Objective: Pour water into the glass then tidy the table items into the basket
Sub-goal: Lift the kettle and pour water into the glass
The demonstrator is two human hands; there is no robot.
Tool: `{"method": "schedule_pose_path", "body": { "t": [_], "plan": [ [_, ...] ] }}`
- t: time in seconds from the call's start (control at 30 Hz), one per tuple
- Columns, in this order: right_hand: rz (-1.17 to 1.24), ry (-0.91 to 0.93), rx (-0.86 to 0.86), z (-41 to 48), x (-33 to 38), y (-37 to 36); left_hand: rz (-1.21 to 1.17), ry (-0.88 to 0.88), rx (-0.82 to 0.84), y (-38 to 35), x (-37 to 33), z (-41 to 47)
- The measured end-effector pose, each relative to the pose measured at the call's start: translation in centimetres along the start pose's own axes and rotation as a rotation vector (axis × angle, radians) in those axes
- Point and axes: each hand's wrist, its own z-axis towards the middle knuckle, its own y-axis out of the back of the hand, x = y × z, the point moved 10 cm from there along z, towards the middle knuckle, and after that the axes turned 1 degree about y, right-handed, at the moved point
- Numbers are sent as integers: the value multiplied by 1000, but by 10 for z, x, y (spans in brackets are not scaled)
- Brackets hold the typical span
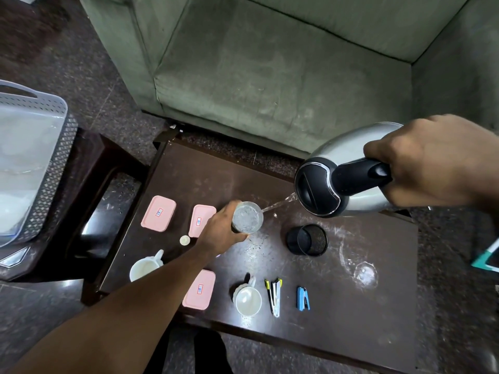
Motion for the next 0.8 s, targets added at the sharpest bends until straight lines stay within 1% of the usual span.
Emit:
{"method": "schedule_pose_path", "body": {
  "t": [0.2, 0.37, 0.43, 0.53, 0.67, 0.73, 0.8],
  "plan": [
    [64, -33, 50, 3, -3, -24, -4, 5, 2, 1, -1, 2],
    [223, -65, 58, 6, -1, -50, -13, 17, 41, -9, -2, -5],
    [309, -51, 32, 10, 2, -55, -23, 39, 33, -8, 1, -9],
    [376, -61, -16, 17, -4, -58, -44, 41, 22, 1, -4, -5],
    [459, -70, -25, 21, -2, -67, -36, 39, 77, -3, -7, -3],
    [509, -63, -64, 20, -1, -69, -54, 5, 81, -1, -16, -4],
    [553, -69, -91, 19, -1, -71, -90, -47, 33, 7, -29, -6]
  ]
}}
